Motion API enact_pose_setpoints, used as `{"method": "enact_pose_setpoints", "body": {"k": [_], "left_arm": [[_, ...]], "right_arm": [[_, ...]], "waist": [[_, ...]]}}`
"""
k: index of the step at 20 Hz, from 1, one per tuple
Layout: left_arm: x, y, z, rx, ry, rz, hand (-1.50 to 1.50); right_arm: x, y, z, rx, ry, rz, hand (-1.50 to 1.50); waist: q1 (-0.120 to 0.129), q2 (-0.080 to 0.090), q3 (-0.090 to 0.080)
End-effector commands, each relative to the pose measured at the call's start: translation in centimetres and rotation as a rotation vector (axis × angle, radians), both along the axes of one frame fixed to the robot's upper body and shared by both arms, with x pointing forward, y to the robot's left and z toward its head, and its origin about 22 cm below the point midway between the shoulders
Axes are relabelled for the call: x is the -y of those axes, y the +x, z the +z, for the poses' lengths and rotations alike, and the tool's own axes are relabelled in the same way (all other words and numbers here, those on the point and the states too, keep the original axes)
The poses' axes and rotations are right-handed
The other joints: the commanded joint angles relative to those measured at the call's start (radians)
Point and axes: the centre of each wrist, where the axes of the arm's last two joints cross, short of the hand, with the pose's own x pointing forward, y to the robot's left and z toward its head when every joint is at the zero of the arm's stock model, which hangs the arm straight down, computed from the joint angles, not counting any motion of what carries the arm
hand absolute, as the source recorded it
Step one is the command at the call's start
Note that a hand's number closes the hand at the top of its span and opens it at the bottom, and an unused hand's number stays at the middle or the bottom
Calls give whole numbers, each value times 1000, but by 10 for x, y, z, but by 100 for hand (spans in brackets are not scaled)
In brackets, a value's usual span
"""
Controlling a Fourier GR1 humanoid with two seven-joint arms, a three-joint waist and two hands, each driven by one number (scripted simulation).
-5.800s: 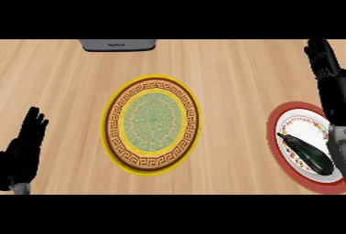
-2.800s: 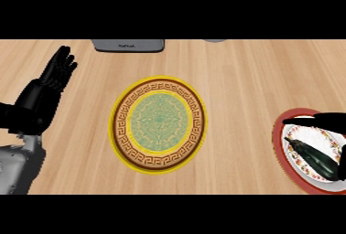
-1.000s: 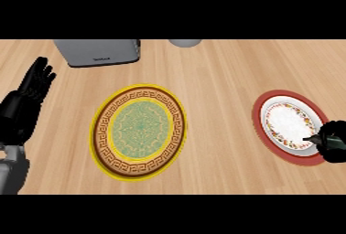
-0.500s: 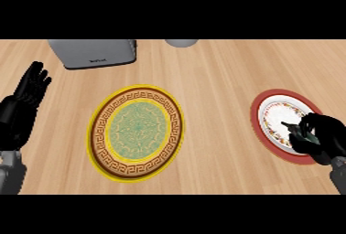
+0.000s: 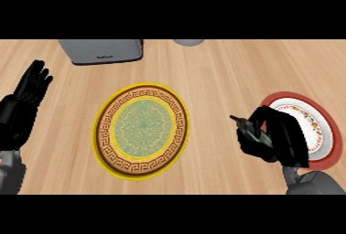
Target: Pick the eggplant from the plate and place it in the plate
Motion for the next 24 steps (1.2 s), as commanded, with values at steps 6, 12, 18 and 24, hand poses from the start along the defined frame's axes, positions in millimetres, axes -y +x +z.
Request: {"method": "enact_pose_setpoints", "body": {"k": [6,12,18,24], "left_arm": [[23,7,-4,16,-18,-80,0],[33,2,5,32,-13,-135,0],[45,22,11,42,-2,-134,0],[45,26,20,45,-8,-144,0]], "right_arm": [[-104,-60,83,66,73,-22,150],[-187,-47,120,28,81,-28,150],[-221,-3,91,-50,66,-75,150],[-225,51,69,-90,2,-128,150]], "waist": [[81,28,5],[127,40,9],[136,46,9],[148,48,10]]}}
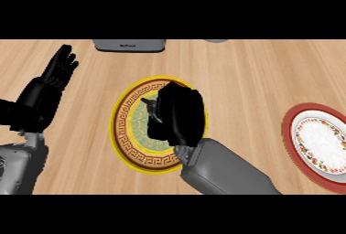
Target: Pick the eggplant from the plate and place it in the plate
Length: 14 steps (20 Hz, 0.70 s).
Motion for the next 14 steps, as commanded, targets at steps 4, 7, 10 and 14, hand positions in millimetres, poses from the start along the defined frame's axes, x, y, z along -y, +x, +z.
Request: {"method": "enact_pose_setpoints", "body": {"k": [4,7,10,14], "left_arm": [[-12,2,-7,-8,-10,-8,0],[4,-1,5,13,-5,-44,0],[5,10,14,15,7,-45,0],[14,1,0,17,-1,-52,0]], "right_arm": [[-12,42,-40,-106,-30,-99,150],[-3,51,-49,-97,121,-174,150],[-8,58,-47,-141,157,-192,-150],[-7,62,-54,-131,247,-127,-150]], "waist": [[19,5,0],[38,7,1],[41,10,1],[58,12,1]]}}
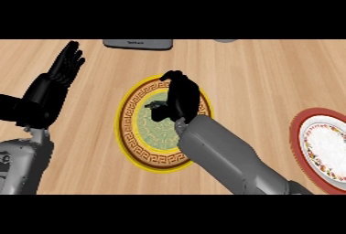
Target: Pick the eggplant from the plate and place it in the plate
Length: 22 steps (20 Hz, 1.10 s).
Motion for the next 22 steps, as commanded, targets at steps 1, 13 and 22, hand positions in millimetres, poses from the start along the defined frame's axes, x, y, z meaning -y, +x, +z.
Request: {"method": "enact_pose_setpoints", "body": {"k": [1,13,22], "left_arm": [[-4,1,-2,9,7,-11,0],[-12,-5,-8,0,2,27,0],[-15,-6,-15,-19,-4,85,0]], "right_arm": [[-6,-2,-5,30,131,-12,-150],[-1,5,18,290,492,-114,-150],[69,-31,8,340,619,-134,-150]], "waist": [[11,1,0],[-29,-9,0],[-93,-21,0]]}}
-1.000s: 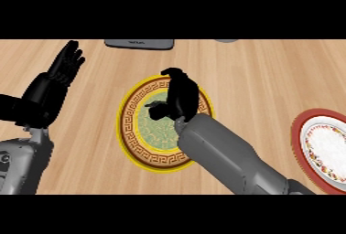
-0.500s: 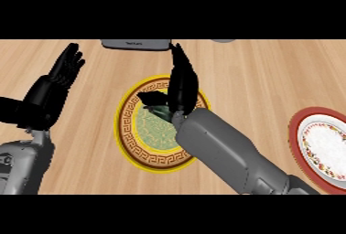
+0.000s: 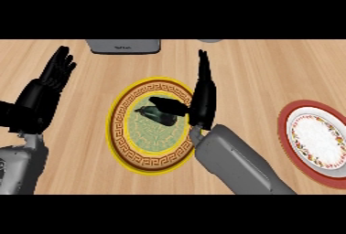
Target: Pick the eggplant from the plate and place it in the plate
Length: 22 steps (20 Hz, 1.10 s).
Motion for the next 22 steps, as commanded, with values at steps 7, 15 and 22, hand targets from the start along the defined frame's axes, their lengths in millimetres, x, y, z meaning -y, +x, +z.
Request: {"method": "enact_pose_setpoints", "body": {"k": [7,15,22], "left_arm": [[-17,-4,-1,6,-2,11,0],[-9,-18,-6,-10,-14,18,0],[3,0,11,-10,9,7,0]], "right_arm": [[106,-63,-13,72,25,-12,-150],[172,-127,-4,48,-15,0,-150],[192,-138,-34,65,-85,-32,-150]], "waist": [[-7,0,0],[-9,-2,0],[-6,1,0]]}}
